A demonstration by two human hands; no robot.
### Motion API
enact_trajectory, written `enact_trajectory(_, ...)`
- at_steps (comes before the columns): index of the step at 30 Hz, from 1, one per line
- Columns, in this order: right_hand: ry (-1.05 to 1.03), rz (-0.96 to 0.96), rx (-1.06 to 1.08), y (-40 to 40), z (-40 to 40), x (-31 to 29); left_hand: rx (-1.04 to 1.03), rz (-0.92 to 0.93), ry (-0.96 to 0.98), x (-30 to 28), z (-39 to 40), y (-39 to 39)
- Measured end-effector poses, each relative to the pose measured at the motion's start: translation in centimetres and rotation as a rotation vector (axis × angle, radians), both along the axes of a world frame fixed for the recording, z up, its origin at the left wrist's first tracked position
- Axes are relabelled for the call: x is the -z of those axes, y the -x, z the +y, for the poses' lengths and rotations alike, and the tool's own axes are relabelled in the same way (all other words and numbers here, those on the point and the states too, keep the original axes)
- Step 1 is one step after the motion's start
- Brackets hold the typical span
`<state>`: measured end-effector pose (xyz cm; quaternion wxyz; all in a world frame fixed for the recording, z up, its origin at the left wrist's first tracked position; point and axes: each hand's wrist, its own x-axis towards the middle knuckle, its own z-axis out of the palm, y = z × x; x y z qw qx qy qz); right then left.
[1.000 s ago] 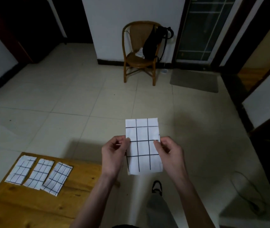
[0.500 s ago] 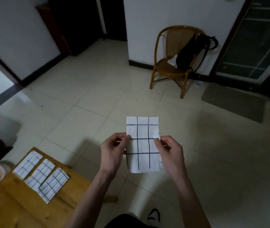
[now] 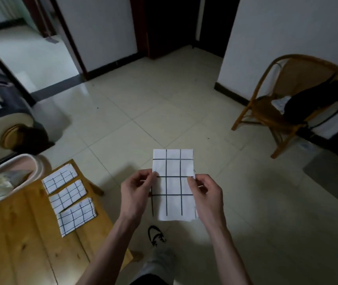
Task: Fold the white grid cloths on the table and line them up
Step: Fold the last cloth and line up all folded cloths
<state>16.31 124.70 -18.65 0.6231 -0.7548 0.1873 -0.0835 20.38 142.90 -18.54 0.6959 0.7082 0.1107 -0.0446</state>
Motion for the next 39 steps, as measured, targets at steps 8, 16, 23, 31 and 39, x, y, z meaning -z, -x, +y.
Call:
enact_trajectory(8,0.053,0.020,-0.209,-14.5,3.1,-0.9,-0.216,-0.009,0.045,-0.5,3.5,-10.6)
enact_trajectory(16,0.044,0.033,-0.373,-25.4,9.2,-1.0,-0.387,-0.015,0.032,-0.2,9.2,-17.7)
enact_trajectory(23,0.032,0.041,-0.609,-31.7,16.6,-0.4,-0.624,-0.007,0.022,0.4,14.9,-19.3)
enact_trajectory(31,0.063,0.074,-0.969,-38.6,25.8,0.1,-0.958,0.028,0.030,1.1,20.7,-21.0)
enact_trajectory(39,0.132,0.073,-1.350,-43.6,35.2,0.9,-1.295,0.111,0.013,0.8,24.5,-21.4)
